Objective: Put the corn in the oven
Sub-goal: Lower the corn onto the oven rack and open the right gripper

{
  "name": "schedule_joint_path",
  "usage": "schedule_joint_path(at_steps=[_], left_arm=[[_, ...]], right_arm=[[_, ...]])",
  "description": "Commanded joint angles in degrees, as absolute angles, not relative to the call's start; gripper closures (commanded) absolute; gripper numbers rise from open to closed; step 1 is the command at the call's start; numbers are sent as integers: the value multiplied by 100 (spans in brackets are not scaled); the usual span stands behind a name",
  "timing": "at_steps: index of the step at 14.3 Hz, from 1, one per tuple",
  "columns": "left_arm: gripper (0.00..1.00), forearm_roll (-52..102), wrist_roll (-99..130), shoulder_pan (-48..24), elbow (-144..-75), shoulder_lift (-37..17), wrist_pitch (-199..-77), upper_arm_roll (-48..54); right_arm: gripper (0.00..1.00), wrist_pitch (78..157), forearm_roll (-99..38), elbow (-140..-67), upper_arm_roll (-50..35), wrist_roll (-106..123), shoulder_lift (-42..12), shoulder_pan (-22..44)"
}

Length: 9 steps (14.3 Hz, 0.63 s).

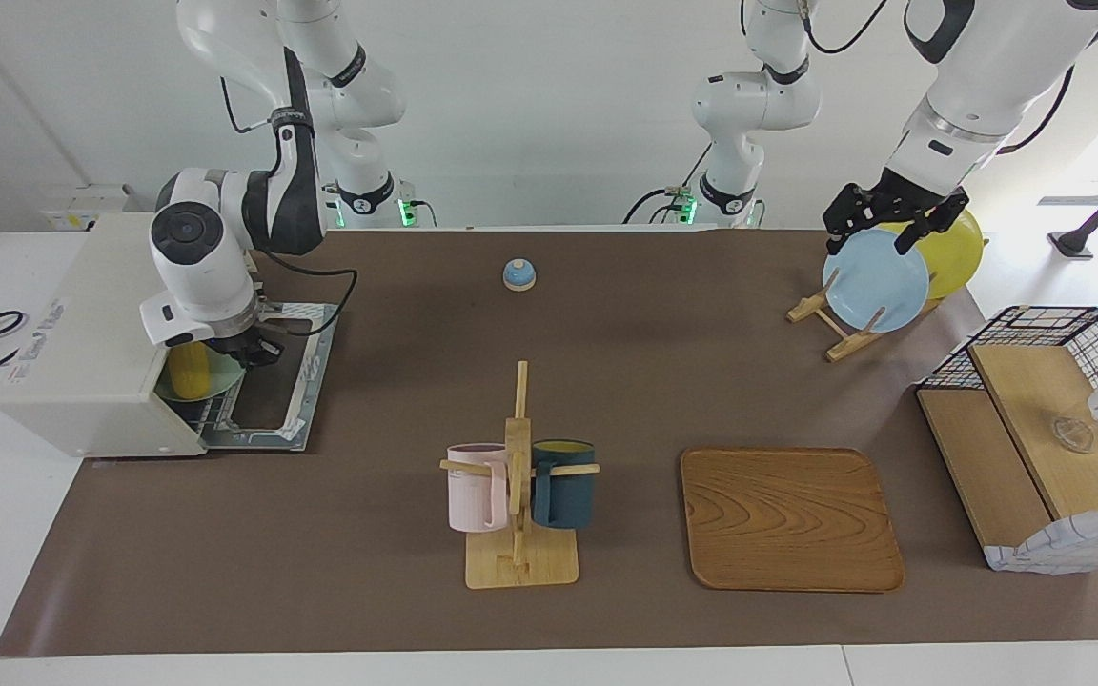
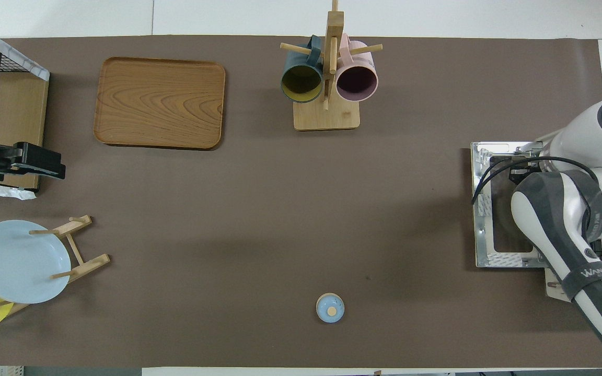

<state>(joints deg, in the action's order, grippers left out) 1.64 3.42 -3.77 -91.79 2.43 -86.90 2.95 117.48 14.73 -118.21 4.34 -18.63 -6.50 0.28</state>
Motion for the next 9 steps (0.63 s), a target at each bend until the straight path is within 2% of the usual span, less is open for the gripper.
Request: schedule_joint_path(at_steps=[1,5,9], left_arm=[[0,62,299,-290,-9202,307,-8622,369],[0,62,299,-281,-9228,334,-8631,369],[0,62,290,-281,-9325,369,-8718,369]], right_arm=[[92,12111,1547,-12208,352,-1705,-483,-114],[81,12059,1486,-12112,325,-1731,-510,-44],[78,11533,1477,-11664,299,-1740,-580,193]])
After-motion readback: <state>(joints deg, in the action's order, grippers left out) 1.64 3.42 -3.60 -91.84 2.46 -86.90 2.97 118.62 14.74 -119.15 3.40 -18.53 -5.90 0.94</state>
